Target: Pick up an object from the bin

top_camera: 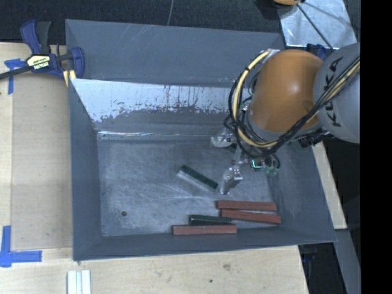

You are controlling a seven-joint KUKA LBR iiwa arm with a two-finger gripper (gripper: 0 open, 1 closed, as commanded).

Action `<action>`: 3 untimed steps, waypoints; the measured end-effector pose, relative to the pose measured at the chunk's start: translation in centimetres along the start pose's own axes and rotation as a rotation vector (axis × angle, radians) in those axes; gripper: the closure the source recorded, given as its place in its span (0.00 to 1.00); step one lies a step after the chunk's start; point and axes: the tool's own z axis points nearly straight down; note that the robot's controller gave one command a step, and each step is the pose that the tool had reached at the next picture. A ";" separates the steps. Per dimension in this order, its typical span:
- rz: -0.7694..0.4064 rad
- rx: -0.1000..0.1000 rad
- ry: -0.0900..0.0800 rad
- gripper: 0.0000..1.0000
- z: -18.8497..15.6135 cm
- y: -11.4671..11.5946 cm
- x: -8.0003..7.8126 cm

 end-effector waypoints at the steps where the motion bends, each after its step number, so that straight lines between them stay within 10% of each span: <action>1: 0.000 0.000 -0.009 0.00 -0.5 0.0 -0.2; 2: -0.151 0.001 -0.017 1.00 9.9 0.9 -0.1; 3: -0.151 0.001 -0.017 1.00 9.9 0.9 -0.1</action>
Offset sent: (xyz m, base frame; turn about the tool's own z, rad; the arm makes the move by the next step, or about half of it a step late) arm -0.0043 0.0102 -0.1063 -0.1530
